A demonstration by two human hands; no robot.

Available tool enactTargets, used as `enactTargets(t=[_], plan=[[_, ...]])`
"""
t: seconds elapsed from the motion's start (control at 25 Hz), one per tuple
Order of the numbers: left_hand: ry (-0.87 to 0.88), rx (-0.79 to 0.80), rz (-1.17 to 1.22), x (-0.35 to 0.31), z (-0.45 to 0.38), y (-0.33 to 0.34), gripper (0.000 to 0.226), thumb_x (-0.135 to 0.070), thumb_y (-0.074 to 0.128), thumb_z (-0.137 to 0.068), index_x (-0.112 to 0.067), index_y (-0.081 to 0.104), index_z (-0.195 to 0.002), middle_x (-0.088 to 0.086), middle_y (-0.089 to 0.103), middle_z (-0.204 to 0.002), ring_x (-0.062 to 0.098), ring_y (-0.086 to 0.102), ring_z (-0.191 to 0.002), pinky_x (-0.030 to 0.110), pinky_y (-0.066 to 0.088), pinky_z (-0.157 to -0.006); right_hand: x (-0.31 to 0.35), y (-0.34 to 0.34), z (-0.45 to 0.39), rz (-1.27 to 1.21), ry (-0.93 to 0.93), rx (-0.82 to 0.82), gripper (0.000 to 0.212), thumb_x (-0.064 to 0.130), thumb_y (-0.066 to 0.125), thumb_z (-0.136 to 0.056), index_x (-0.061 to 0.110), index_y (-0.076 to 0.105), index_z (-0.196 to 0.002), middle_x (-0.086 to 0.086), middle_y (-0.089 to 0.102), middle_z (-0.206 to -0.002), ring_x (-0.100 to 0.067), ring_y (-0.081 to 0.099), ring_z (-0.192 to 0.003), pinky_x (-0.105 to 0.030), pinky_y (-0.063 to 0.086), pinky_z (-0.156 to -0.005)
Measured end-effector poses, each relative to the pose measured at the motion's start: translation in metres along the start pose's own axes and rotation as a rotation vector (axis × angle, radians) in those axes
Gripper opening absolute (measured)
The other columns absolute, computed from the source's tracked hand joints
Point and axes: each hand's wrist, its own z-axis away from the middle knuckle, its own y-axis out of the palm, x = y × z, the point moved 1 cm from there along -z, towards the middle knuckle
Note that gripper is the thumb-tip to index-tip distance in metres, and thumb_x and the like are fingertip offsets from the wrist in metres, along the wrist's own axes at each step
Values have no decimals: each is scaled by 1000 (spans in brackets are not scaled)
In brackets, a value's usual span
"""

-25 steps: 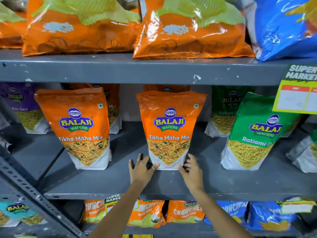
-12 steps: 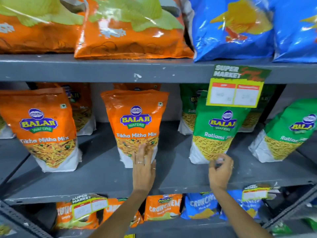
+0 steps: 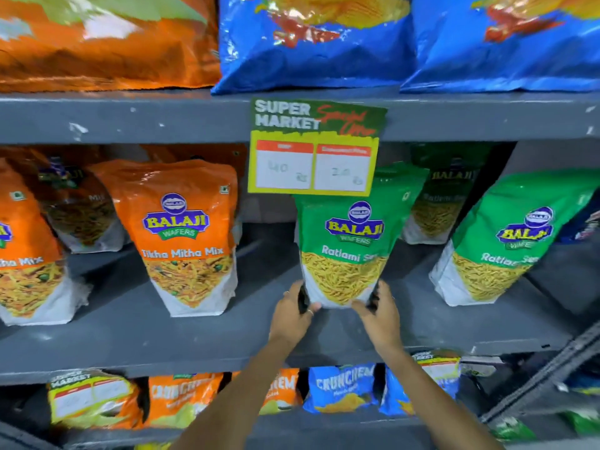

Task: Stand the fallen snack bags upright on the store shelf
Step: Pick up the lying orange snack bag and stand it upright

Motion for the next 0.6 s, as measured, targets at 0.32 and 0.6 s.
enactTargets(t=[0.32, 0.6], plan=[[-98, 13, -49, -2, -4, 7, 36, -33, 63, -82, -18, 47, -110, 9, 67, -109, 31, 61, -99, 47, 52, -82, -3, 0, 0, -62, 10, -72, 45, 10, 70, -74, 13, 50, -115, -11, 62, -112, -27, 58, -105, -47, 51, -88], [-33, -8, -14, 0, -1, 5, 61, -32, 66, -81, -21, 38, -134, 2, 57, -133, 23, 52, -120, 30, 41, -92, 1, -1, 5, -15, 50, -54, 76, 14, 70, -77, 16, 28, -140, -12, 49, -136, -28, 47, -125, -45, 45, -100]])
